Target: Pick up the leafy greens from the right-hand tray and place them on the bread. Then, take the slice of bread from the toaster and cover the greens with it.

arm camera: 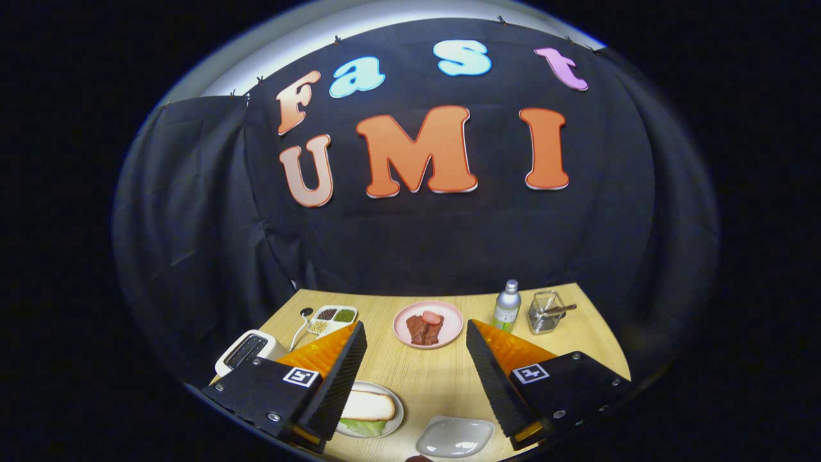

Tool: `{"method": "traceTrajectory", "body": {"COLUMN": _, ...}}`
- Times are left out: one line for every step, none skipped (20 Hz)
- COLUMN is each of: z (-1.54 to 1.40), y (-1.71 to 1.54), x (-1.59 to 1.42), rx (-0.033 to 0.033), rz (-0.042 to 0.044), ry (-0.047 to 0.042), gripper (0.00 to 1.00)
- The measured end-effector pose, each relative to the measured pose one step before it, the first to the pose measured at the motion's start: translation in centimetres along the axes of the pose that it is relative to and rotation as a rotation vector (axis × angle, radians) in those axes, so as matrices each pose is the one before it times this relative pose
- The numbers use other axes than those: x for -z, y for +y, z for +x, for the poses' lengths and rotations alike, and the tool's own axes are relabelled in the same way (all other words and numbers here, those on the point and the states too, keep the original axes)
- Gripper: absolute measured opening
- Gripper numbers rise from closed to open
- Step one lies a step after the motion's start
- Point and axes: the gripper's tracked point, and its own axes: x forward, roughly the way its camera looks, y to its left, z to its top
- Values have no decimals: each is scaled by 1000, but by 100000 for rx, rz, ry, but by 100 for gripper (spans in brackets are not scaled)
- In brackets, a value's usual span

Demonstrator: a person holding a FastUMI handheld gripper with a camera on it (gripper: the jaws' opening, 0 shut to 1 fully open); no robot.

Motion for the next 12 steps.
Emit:
{"method": "traceTrajectory", "body": {"z": -581, "y": -230, "x": -1358, "rx": 1221, "rz": -362, "ry": -3770, "gripper": 94}}
{"method": "traceTrajectory", "body": {"z": -553, "y": -275, "x": -1344, "rx": 1125, "rz": -637, "ry": -3342, "gripper": 94}}
{"method": "traceTrajectory", "body": {"z": -476, "y": -197, "x": -926, "rx": 1285, "rz": -1169, "ry": -2934, "gripper": 94}}
{"method": "traceTrajectory", "body": {"z": -486, "y": -456, "x": -1214, "rx": 1779, "rz": -1941, "ry": -2856, "gripper": 94}}
{"method": "traceTrajectory", "body": {"z": -998, "y": -187, "x": -892, "rx": 1766, "rz": -2404, "ry": -3379, "gripper": 94}}
{"method": "traceTrajectory", "body": {"z": -272, "y": -389, "x": -1192, "rx": 1550, "rz": -2806, "ry": -3633, "gripper": 94}}
{"method": "traceTrajectory", "body": {"z": -263, "y": -96, "x": -1163, "rx": 1343, "rz": -2118, "ry": -3652, "gripper": 94}}
{"method": "traceTrajectory", "body": {"z": -189, "y": -59, "x": -1057, "rx": 757, "rz": -1581, "ry": -2775, "gripper": 94}}
{"method": "traceTrajectory", "body": {"z": -348, "y": 236, "x": -964, "rx": 213, "rz": -701, "ry": -2728, "gripper": 94}}
{"method": "traceTrajectory", "body": {"z": -278, "y": -73, "x": -896, "rx": 388, "rz": -618, "ry": -1941, "gripper": 94}}
{"method": "traceTrajectory", "body": {"z": -180, "y": -152, "x": -915, "rx": 421, "rz": -160, "ry": -2496, "gripper": 95}}
{"method": "traceTrajectory", "body": {"z": -175, "y": -76, "x": -745, "rx": 750, "rz": -793, "ry": -1788, "gripper": 95}}
